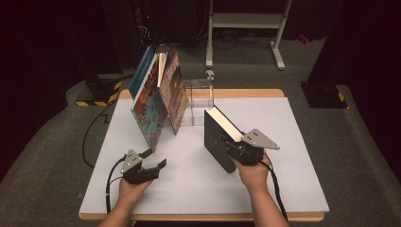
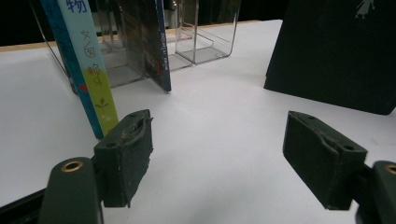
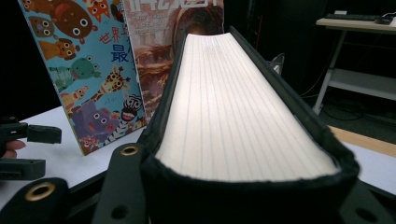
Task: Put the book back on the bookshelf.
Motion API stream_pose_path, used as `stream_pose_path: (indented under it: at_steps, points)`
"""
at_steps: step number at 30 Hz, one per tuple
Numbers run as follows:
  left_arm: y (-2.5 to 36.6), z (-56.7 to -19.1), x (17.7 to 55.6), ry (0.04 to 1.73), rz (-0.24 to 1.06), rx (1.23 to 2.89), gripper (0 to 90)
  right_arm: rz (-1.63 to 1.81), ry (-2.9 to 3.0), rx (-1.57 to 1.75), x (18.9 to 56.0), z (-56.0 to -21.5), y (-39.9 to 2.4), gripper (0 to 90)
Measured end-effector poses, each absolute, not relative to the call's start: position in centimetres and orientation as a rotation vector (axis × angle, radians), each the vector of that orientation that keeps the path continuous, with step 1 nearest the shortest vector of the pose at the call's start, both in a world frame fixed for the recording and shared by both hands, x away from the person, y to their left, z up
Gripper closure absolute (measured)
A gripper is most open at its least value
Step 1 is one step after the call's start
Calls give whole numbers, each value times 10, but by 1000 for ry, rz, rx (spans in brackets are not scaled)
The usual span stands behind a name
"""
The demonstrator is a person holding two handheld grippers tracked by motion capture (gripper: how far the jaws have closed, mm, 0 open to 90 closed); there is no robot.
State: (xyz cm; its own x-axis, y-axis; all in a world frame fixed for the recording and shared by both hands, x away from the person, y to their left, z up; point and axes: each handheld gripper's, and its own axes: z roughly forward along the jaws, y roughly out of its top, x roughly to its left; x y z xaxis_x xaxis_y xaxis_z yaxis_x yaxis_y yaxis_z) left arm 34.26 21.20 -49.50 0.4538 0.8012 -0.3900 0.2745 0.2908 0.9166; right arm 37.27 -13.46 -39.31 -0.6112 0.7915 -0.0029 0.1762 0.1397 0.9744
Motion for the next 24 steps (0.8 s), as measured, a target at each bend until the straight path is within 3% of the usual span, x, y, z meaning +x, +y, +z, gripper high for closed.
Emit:
stream_pose_path:
  at_steps: [24]
  points:
    - [210, -495, 342, 1071, 443, 1296, 244, 1471, 1845, 1018, 381, -385, -119, 540]
